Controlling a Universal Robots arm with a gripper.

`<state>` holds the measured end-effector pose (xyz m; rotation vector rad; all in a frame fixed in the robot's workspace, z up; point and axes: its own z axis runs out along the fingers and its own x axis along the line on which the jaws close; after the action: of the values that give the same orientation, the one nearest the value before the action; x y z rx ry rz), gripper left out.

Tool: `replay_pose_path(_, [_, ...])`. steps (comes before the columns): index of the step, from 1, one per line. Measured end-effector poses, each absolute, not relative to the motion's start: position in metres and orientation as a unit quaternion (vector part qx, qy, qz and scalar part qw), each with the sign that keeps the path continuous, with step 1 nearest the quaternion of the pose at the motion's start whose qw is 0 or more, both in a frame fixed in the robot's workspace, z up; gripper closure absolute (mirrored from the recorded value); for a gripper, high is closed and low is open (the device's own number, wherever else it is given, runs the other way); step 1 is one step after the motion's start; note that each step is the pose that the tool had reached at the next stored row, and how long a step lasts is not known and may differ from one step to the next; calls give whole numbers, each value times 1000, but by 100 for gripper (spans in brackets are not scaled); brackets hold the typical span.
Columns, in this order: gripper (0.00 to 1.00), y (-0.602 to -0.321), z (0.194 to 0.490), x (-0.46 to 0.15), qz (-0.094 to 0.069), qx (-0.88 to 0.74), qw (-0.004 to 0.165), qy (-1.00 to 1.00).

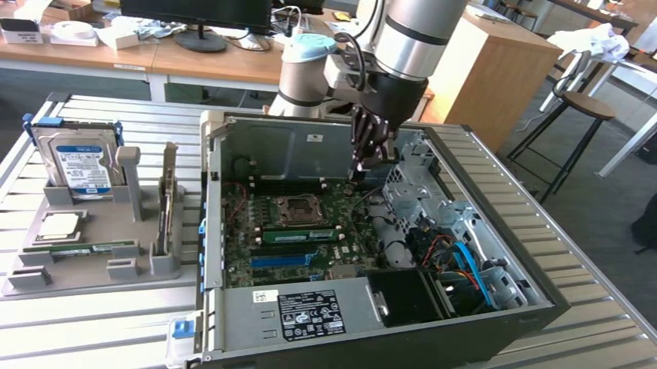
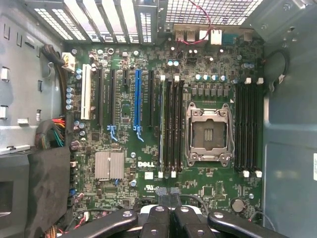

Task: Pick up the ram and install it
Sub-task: 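Press down the ram until it locks into place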

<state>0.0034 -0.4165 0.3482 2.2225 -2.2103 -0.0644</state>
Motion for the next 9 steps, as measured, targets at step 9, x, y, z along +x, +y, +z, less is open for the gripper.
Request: replay_pose_path(9, [90,-417,341,3,-21,709,3,-705])
